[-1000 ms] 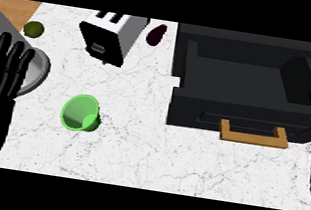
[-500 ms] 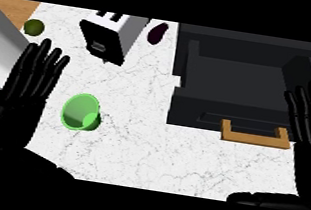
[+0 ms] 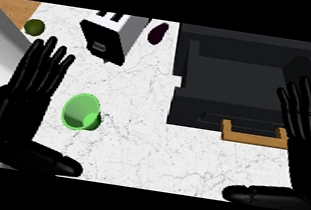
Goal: Pick up the cup, place it into the drawer and close the drawer
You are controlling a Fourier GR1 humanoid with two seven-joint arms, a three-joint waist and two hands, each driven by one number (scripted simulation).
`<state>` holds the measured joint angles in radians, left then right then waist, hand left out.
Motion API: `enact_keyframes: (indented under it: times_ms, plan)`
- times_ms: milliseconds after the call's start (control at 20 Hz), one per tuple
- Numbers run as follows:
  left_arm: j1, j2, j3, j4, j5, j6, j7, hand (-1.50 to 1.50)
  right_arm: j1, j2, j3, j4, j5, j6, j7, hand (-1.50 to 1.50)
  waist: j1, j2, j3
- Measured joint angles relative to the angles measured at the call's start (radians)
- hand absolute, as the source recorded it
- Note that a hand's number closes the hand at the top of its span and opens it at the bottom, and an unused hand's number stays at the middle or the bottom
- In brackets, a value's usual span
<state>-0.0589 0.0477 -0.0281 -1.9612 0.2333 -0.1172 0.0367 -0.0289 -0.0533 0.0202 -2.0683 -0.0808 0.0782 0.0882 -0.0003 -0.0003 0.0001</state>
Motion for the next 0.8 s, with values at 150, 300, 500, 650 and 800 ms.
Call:
enact_keyframes:
  times_ms: [150, 300, 500, 650, 800]
  plan:
    - [0.000, -0.005, 0.000, 0.017, -0.005, -0.004, -0.011, -1.50, -0.005, -0.015, -0.031, 0.025, -0.026, 0.024, -0.015, -1.50, 0.000, 0.000, 0.000]
    - [-0.023, -0.010, 0.005, 0.042, -0.013, 0.005, -0.009, -1.50, -0.015, -0.002, -0.015, 0.007, -0.017, 0.009, 0.010, -1.50, 0.000, 0.000, 0.000]
    - [-0.039, -0.011, 0.019, 0.091, -0.023, 0.010, -0.027, -1.50, -0.030, -0.001, -0.015, 0.019, -0.010, 0.010, 0.007, -1.50, 0.000, 0.000, 0.000]
    - [-0.035, -0.018, 0.013, 0.111, -0.037, 0.014, -0.038, -1.50, -0.034, -0.001, -0.024, 0.035, -0.012, 0.012, -0.006, -1.50, 0.000, 0.000, 0.000]
    - [-0.017, -0.015, 0.021, 0.136, -0.043, 0.009, -0.058, -1.50, -0.025, 0.002, -0.017, 0.010, -0.009, 0.008, 0.010, -1.50, 0.000, 0.000, 0.000]
